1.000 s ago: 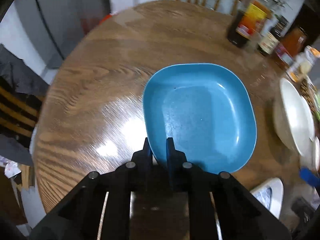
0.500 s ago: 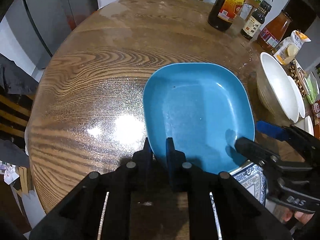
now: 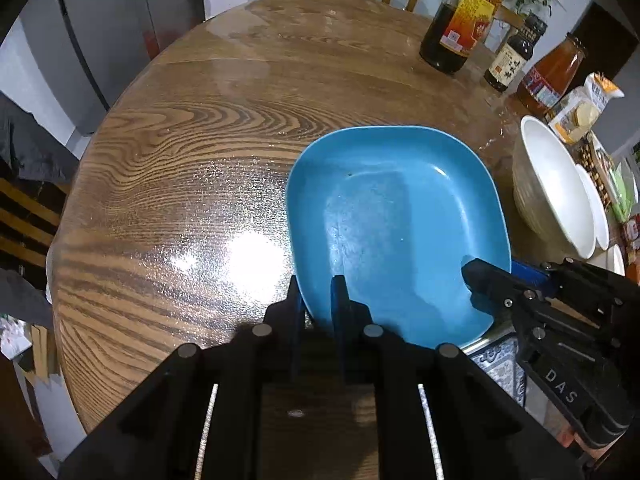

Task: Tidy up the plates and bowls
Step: 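Lift the teal dish with the left tool and carry it over the patterned plate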

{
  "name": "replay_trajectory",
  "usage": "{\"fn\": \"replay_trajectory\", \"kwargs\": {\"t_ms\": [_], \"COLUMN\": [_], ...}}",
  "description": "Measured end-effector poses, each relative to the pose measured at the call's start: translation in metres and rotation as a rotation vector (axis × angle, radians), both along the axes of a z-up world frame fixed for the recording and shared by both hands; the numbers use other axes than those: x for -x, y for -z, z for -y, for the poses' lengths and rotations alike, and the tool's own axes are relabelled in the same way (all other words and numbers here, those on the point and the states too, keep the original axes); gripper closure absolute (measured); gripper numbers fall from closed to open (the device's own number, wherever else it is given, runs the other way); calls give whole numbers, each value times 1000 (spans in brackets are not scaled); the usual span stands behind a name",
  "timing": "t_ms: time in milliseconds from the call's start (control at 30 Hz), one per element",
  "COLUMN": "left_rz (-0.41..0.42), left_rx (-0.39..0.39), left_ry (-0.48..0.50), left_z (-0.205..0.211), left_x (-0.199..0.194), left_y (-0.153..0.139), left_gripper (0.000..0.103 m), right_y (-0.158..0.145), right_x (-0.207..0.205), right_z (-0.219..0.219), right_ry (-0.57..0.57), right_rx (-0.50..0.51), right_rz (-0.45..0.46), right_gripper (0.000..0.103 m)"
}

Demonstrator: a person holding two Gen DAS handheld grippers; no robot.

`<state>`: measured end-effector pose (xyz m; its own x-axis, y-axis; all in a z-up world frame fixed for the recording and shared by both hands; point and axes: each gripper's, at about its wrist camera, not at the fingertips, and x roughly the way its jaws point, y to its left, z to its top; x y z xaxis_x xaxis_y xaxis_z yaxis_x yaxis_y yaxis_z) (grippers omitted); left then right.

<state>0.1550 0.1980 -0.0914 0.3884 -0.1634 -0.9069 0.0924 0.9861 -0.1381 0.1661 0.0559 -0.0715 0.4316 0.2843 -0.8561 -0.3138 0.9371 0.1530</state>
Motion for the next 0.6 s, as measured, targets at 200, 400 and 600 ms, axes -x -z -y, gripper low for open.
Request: {"fn": "replay_trajectory", "kwargs": {"t_ms": [200,400,600], "left_rz": [62,117,164], "left_rx": [-15,-15,-15], "left_ry": [-2,0,8], "left_z": [5,15,25], "left_x": [6,21,38], "left_y": [-18,-39,-57], "left_gripper": [90,90,90], "right_y": [-21,-47,-64], "right_x": [9,29,54], "right_z": [9,23,39], "right_ry": [9,18,26], "right_rx": [-38,-89,-127], "right_rz": [28,63,84], "right_gripper": [88,88,88]}}
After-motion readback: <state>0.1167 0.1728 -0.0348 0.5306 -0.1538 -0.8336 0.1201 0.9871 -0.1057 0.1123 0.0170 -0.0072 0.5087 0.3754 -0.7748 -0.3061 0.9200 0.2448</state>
